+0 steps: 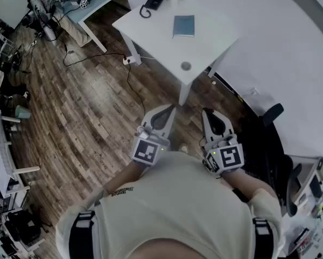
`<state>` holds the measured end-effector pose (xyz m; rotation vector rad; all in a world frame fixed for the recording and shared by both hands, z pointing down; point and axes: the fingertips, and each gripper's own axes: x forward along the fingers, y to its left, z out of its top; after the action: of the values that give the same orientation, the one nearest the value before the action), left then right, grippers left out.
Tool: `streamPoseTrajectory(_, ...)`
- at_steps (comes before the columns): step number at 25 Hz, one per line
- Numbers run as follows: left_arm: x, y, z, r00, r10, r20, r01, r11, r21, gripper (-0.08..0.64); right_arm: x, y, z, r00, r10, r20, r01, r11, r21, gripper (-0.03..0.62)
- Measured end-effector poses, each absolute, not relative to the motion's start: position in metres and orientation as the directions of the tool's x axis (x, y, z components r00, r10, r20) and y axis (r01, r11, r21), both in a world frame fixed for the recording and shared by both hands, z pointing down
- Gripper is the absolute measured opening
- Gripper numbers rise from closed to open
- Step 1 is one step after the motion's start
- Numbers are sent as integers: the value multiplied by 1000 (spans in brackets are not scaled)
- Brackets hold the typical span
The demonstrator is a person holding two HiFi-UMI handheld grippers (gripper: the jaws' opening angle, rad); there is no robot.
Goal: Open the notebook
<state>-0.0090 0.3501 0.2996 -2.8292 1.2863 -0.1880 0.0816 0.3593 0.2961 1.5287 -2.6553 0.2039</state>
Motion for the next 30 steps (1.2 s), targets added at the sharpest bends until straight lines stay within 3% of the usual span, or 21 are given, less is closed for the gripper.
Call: streamPoseTrajectory(30, 38, 338, 313, 584, -797, 152, -794, -600, -98, 8, 140, 348, 309, -534, -838, 115, -843, 516, -150, 3)
